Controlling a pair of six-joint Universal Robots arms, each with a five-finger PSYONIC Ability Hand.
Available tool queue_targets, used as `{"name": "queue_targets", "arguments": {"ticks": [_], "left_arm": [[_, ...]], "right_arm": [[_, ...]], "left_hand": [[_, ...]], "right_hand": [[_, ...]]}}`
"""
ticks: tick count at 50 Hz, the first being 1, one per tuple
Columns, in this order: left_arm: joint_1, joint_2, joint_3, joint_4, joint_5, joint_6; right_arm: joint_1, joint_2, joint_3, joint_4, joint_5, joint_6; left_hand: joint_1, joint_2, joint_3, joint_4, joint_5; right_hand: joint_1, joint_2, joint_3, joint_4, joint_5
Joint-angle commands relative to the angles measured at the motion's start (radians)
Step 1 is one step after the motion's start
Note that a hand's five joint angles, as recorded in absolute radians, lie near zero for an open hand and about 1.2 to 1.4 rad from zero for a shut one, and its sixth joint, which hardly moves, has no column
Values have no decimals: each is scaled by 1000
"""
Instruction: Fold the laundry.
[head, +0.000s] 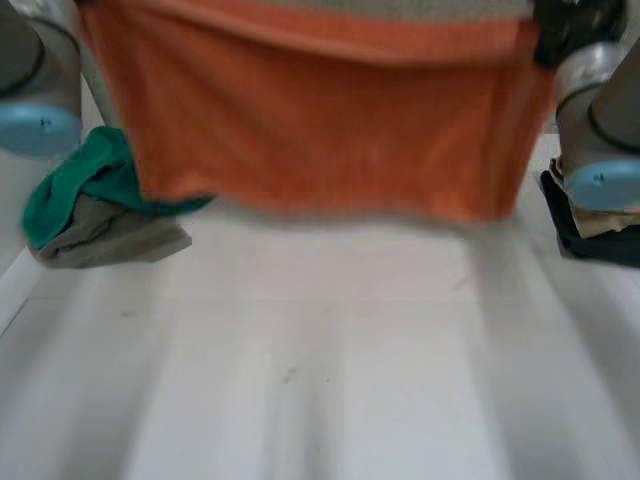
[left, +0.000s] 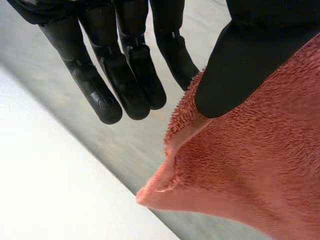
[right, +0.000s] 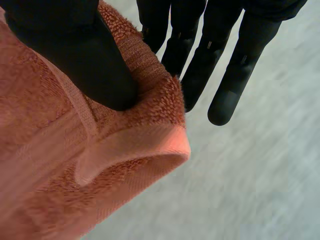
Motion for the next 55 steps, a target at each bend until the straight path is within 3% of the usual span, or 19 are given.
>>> {"name": "queue_targets", "arguments": {"ticks": [1, 9, 15, 23, 25, 26, 33, 39, 44, 51, 55], "left_arm": [[-6, 27, -58, 5, -16, -64], [17, 44, -350, -23, -7, -117], [15, 7, -603, -25, 33, -127], [3, -39, -741, -22, 61, -111], [0, -36, -752, -22, 62, -111], [-4, -28, -760, -22, 63, -116], [-6, 46, -781, -26, 66, -126], [-3, 118, -804, -28, 70, -153], [-4, 174, -809, -48, 78, -179], [-26, 228, -789, -107, 99, -211], [-37, 239, -769, -118, 98, -214]], "right_arm": [[-1, -24, 18, -66, -107, 20], [-8, 42, 47, 119, -189, -17], [-37, 140, 158, 234, -298, -85], [-69, 269, 242, 239, -279, -169], [-75, 272, 242, 239, -266, -165], [-78, 265, 242, 241, -243, -143], [-100, 116, 315, 256, -188, 76], [-120, -19, 424, 265, -236, 93], [-136, -96, 507, 328, -285, 43], [-129, -110, 590, 523, -351, -34], [-113, -88, 605, 529, -348, -40]], "left_hand": [[230, 200, 205, 197, 238], [230, 200, 205, 197, 238], [230, 200, 205, 197, 238], [230, 200, 205, 197, 238], [230, 200, 205, 197, 238], [230, 200, 205, 197, 238], [230, 200, 205, 197, 238], [230, 200, 205, 197, 238], [230, 200, 205, 197, 238], [230, 200, 205, 197, 238], [230, 200, 205, 197, 238]], "right_hand": [[249, 215, 203, 196, 202], [249, 215, 203, 196, 202], [249, 215, 203, 196, 202], [249, 215, 203, 196, 202], [-125, -159, -171, -178, -172], [-458, -493, -505, -511, -506], [-708, -742, -755, -761, -756], [-662, -696, -708, -715, -709], [-337, -371, -383, -390, -384], [-136, -170, -183, -189, -183], [-127, -161, -173, -180, -174]]}}
